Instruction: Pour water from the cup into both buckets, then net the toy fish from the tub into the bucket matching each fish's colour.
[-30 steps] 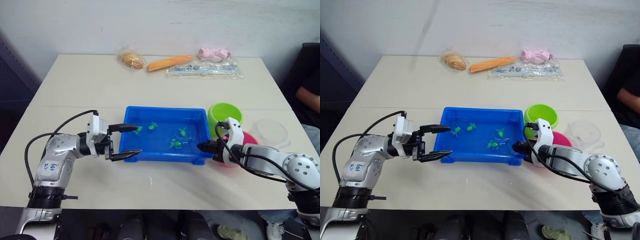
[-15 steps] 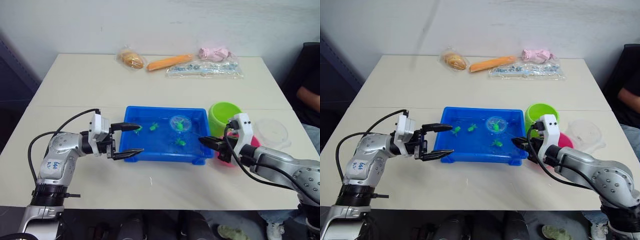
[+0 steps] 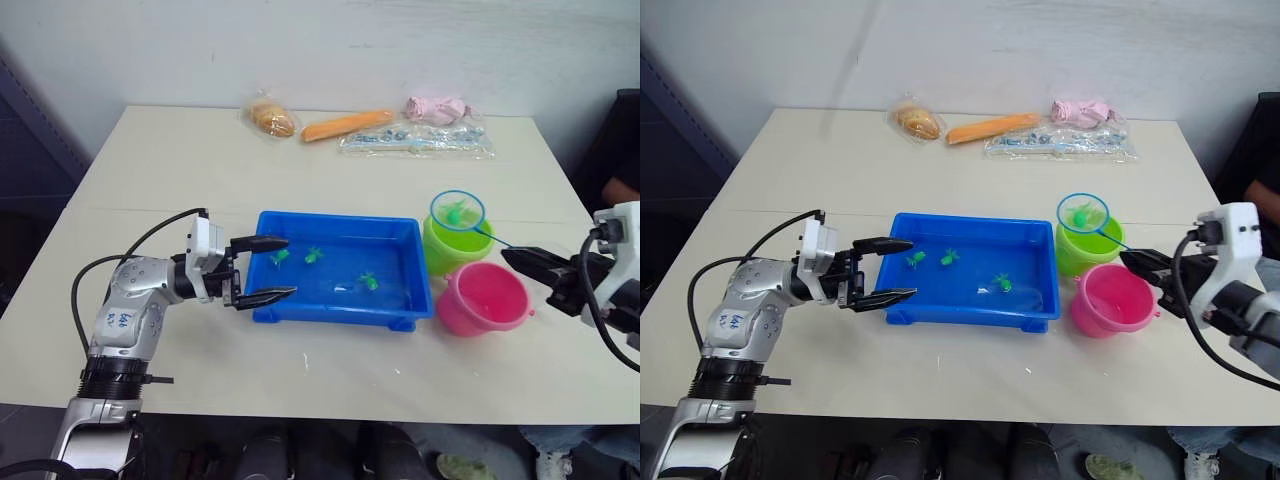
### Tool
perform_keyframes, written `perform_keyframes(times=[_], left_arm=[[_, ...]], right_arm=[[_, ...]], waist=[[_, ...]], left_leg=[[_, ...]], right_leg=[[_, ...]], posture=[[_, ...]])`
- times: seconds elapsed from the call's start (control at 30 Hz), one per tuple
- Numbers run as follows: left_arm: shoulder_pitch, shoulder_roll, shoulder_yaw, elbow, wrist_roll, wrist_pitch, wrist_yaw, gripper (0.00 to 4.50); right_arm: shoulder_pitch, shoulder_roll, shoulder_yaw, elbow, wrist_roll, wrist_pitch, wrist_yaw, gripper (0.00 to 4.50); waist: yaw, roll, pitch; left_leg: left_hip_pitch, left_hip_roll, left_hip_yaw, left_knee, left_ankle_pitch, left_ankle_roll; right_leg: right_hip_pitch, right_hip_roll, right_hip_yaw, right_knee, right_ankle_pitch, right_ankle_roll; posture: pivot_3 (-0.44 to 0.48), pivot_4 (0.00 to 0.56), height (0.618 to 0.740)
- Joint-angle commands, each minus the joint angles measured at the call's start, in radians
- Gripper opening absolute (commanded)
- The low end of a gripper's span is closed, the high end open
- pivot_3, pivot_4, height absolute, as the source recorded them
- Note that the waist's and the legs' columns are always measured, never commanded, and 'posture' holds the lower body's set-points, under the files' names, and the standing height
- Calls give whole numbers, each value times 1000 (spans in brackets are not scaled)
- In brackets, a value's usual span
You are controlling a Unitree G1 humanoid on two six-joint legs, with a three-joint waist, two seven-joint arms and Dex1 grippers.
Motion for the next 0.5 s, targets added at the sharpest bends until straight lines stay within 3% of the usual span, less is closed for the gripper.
perform_keyframes(times=[0.03, 0.5], left_arm=[[-25, -15, -4, -5, 3, -17, -4, 4432], [-49, -52, -15, -19, -1, 37, 39, 4432]], right_arm=[[-10, -8, -42, 18, -137, -53, 57, 0], [0, 12, 187, 15, -779, -336, 208, 0]], waist=[[0, 0, 0], [-1, 0, 0]], left_leg=[[0, 0, 0, 0, 0, 0], [0, -1, 1, 0, 0, 0]], right_leg=[[0, 0, 0, 0, 0, 0], [0, 1, 1, 0, 0, 1]], posture=[[0, 150, 740], [0, 150, 740]])
